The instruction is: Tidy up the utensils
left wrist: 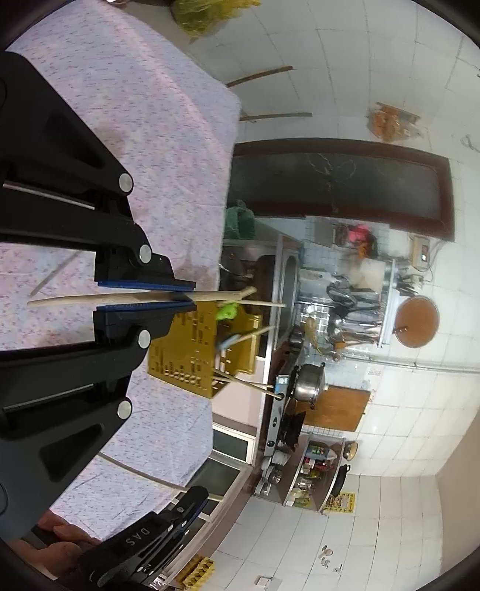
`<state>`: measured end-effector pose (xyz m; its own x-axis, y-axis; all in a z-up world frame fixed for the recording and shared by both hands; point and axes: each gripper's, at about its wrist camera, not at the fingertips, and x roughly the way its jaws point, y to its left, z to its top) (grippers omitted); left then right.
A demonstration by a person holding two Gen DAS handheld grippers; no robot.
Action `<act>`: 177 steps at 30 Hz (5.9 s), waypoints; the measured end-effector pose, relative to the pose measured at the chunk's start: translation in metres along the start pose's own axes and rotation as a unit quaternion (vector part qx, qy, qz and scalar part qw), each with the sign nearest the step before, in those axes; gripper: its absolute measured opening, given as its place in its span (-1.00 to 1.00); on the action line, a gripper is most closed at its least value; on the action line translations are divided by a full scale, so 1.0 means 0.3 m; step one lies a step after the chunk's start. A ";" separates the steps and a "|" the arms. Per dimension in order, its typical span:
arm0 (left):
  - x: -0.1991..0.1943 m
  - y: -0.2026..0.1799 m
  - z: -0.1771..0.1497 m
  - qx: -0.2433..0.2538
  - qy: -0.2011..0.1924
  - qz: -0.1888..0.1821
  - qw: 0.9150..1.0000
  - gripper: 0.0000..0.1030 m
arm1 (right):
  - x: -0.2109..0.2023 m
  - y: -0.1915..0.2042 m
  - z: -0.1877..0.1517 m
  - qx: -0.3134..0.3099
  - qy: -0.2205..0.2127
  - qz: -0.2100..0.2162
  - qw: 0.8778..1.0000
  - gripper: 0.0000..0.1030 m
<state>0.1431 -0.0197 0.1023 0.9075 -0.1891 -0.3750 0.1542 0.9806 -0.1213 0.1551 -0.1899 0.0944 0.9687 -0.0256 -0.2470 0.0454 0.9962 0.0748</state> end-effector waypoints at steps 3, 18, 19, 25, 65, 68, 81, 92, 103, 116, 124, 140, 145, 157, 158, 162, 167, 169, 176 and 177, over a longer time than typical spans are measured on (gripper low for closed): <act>0.007 -0.022 0.082 0.009 -0.019 -0.010 1.000 -0.92 | 0.008 0.010 0.071 -0.008 -0.018 -0.002 1.000 -0.88; 0.293 -0.146 0.531 0.032 -0.132 -0.012 0.991 -0.92 | 0.302 0.038 0.479 -0.001 -0.115 0.020 0.993 -0.88; 0.324 -0.144 0.530 0.035 -0.132 -0.009 0.991 -0.92 | 0.345 0.035 0.474 -0.001 -0.115 0.021 0.993 -0.88; 0.550 -0.116 0.442 0.029 -0.092 0.003 0.995 -0.92 | 0.553 0.008 0.351 -0.002 -0.082 0.027 0.996 -0.88; -0.152 0.053 -0.392 0.026 -0.061 0.070 0.995 0.91 | -0.168 -0.052 -0.372 0.007 0.026 -0.030 0.999 0.91; -0.158 0.066 -0.406 0.018 -0.063 0.075 0.995 0.91 | -0.179 -0.042 -0.387 0.003 0.017 -0.030 0.999 0.91; -0.187 0.040 -0.427 0.039 -0.086 0.089 0.991 0.91 | -0.233 -0.030 -0.411 -0.001 -0.021 -0.035 0.999 0.91; -0.201 0.041 -0.427 0.039 -0.094 0.088 0.991 0.91 | -0.216 -0.014 -0.413 -0.015 -0.015 -0.040 0.999 0.91; -0.204 0.061 -0.426 0.032 -0.093 0.092 0.991 0.91 | -0.218 -0.013 -0.414 -0.015 -0.018 -0.039 0.999 0.91; -0.206 0.065 -0.430 0.031 -0.095 0.096 0.990 0.91 | -0.216 -0.012 -0.417 -0.015 -0.018 -0.040 0.999 0.91; -0.209 0.065 -0.433 0.031 -0.097 0.095 0.990 0.91 | -0.217 -0.014 -0.417 -0.015 -0.018 -0.040 0.999 0.91; -0.225 0.043 -0.433 0.045 -0.109 0.092 0.989 0.91 | -0.230 -0.022 -0.413 -0.013 -0.019 -0.043 0.999 0.91; -0.228 0.042 -0.435 0.044 -0.108 0.091 0.989 0.91 | -0.231 -0.020 -0.414 -0.014 -0.019 -0.043 0.999 0.91; -0.229 0.041 -0.430 0.043 -0.109 0.092 0.989 0.91 | -0.232 -0.022 -0.414 -0.014 -0.019 -0.042 0.999 0.91; -0.230 0.041 -0.431 0.043 -0.109 0.092 0.989 0.91 | -0.232 -0.024 -0.414 -0.014 -0.019 -0.042 0.999 0.91; -0.229 0.041 -0.430 0.043 -0.109 0.092 0.989 0.91 | -0.233 -0.024 -0.414 -0.014 -0.019 -0.042 0.999 0.91; -0.229 0.042 -0.430 0.043 -0.109 0.092 0.989 0.91 | -0.233 -0.025 -0.414 -0.014 -0.019 -0.043 0.999 0.91; -0.228 0.043 -0.430 0.043 -0.109 0.092 0.989 0.91 | -0.234 -0.028 -0.413 -0.013 -0.020 -0.044 0.999 0.91; -0.226 0.045 -0.430 0.042 -0.109 0.092 0.989 0.91 | -0.235 -0.029 -0.413 -0.014 -0.020 -0.044 0.999 0.91; -0.226 0.045 -0.430 0.042 -0.109 0.092 0.989 0.91 | -0.235 -0.030 -0.413 -0.014 -0.019 -0.043 0.999 0.91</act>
<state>0.0332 -0.0002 0.0074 0.9845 -0.0008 -0.1754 0.0027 0.9999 0.0104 0.0563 -0.1867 -0.0085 0.9701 -0.1148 -0.2138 0.1236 0.9919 0.0281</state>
